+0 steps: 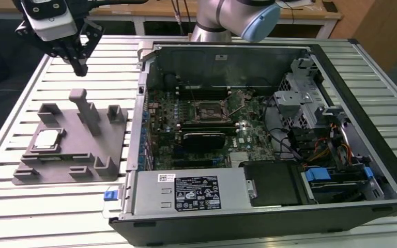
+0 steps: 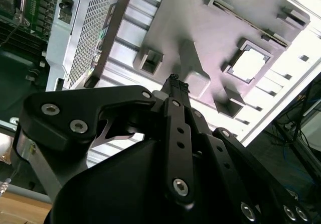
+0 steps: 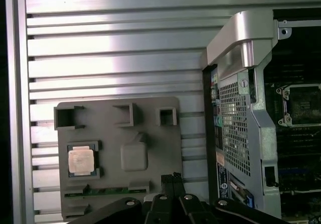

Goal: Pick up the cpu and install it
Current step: 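Reach for the cpu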

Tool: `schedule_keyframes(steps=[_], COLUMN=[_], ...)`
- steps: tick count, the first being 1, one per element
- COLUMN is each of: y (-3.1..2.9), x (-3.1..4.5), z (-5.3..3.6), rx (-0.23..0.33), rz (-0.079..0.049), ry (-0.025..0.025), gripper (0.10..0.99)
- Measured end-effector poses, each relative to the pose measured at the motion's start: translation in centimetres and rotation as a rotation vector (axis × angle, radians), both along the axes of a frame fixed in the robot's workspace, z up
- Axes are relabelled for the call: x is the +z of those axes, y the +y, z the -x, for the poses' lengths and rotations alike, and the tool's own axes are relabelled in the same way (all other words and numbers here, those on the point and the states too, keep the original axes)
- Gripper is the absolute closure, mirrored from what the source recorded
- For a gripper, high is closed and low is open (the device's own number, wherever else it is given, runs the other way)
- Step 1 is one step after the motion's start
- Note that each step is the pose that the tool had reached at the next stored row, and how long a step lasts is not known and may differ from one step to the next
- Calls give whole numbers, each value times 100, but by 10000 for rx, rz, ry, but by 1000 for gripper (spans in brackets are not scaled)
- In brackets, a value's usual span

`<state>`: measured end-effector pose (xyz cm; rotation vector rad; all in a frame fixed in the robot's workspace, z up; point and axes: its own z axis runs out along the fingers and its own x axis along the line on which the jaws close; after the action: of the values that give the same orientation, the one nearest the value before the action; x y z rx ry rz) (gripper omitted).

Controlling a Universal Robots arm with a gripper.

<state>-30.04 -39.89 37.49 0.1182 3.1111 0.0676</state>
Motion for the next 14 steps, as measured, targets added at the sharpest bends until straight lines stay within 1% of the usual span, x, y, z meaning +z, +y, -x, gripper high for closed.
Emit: schedule_keyframes(steps=[9, 14], y=[0, 0], x=[-96, -142], z=[62, 126], rx=[0, -1], rz=[0, 1], ry=[0, 1], gripper=[980, 980])
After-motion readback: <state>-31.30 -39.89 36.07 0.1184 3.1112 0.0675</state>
